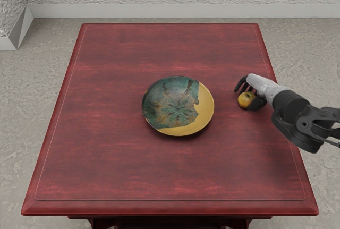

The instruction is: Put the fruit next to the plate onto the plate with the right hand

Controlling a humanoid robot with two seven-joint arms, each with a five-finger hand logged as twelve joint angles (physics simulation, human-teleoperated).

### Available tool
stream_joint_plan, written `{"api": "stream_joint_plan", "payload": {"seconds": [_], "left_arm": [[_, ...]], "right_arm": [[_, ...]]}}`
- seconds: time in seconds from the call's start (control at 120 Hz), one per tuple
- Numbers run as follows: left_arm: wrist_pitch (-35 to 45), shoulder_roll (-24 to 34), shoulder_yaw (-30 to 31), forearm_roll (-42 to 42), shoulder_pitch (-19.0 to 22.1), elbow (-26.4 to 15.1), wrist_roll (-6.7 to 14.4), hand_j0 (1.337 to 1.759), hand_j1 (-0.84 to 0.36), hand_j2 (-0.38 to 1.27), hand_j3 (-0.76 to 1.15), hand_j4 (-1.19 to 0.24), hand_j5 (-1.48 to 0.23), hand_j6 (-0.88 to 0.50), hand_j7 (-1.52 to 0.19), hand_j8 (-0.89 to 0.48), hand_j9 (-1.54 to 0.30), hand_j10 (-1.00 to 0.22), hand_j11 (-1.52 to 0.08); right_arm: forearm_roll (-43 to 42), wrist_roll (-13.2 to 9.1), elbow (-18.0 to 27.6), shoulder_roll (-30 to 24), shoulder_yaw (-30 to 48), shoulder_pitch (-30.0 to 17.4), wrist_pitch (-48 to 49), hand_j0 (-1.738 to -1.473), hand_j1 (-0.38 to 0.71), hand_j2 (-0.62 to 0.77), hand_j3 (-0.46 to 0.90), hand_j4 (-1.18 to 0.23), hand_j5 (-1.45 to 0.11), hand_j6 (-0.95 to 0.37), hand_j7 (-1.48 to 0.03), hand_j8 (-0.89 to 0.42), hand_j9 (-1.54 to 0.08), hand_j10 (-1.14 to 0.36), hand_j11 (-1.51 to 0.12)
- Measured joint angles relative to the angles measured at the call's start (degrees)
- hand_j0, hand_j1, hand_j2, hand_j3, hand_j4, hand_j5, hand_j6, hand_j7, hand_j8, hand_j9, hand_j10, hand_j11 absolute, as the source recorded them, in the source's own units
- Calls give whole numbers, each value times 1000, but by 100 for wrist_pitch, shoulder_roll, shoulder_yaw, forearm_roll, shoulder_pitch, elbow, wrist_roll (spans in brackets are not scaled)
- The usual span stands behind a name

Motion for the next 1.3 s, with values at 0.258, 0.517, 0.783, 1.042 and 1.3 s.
{"api": "stream_joint_plan", "payload": {"seconds": [0.258,0.517,0.783,1.042,1.3], "left_arm": [[0,0,1,0,0,-1,4,1658,58,49,0,-243,-315,-243,-315,-243,-315,-243,-315],[0,0,2,-1,0,-1,4,1658,58,49,0,-243,-315,-243,-315,-243,-315,-243,-315],[0,0,2,-1,0,-1,3,1658,58,49,0,-243,-315,-243,-315,-243,-315,-243,-315],[0,0,2,-1,0,-1,4,1658,58,49,0,-243,-316,-243,-315,-243,-315,-243,-315],[0,0,3,-1,0,-1,3,1658,58,48,0,-243,-315,-243,-315,-243,-315,-243,-315]], "right_arm": [[-73,-9,-103,31,-10,-18,-3,-1648,249,91,-1,-590,-784,-479,-773,-432,-806,-579,-809],[63,-103,-23,-67,52,251,208,-1655,255,258,1,-625,-847,-507,-828,-480,-855,-621,-857],[530,-193,553,-482,844,545,1058,-1658,268,299,1,-632,-873,-496,-845,-470,-872,-633,-874],[1016,-296,910,-415,1869,617,2012,-1658,287,327,1,-635,-899,-479,-859,-451,-892,-639,-894],[1299,-405,923,306,2001,796,2198,-1658,306,345,1,-638,-928,-457,-874,-426,-910,-647,-912]]}}
